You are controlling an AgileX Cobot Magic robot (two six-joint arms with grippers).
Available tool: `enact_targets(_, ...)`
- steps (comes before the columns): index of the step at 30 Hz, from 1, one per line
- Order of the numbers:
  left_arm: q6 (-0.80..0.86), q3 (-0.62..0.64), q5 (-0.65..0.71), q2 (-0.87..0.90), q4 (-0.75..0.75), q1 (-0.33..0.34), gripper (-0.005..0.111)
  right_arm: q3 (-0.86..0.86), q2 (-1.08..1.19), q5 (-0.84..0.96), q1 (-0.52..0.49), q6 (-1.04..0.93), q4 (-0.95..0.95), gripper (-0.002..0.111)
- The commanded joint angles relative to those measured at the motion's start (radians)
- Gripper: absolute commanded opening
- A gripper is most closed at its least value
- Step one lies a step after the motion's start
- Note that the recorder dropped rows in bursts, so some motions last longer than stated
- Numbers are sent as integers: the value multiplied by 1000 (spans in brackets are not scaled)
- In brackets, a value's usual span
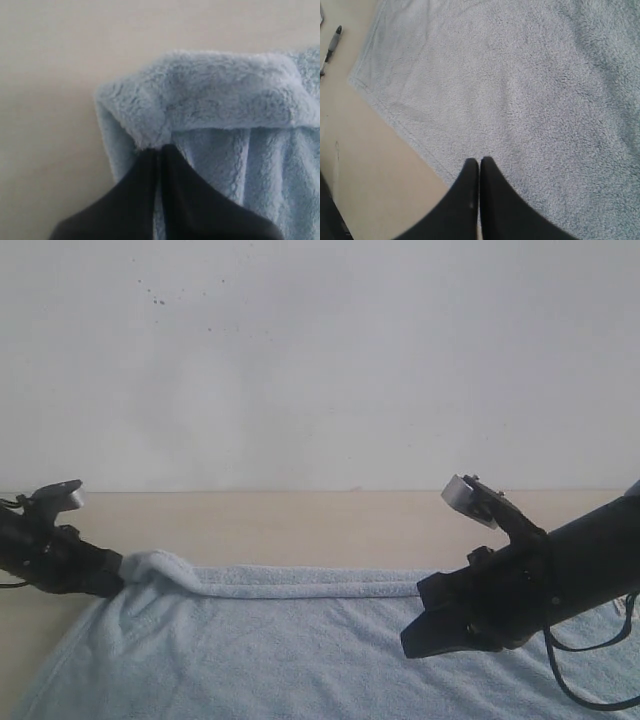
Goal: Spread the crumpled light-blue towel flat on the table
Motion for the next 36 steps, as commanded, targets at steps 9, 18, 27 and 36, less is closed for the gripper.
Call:
enact_targets(9, 8, -46, -264, 13, -79, -71, 4, -4, -2, 0, 0, -24, 8, 0)
enact_targets(18, 136, -46, -103, -20, -90, -71, 4, -4, -2, -53, 0, -55, 8, 0)
enact_targets(27, 439, -44, 358, -42, -295, -71, 4, -2, -2, -533, -2, 28, -145, 0)
enact_targets(36, 384, -42, 543, -42, -226, -73, 4, -203, 153, -345, -247, 152, -188, 0)
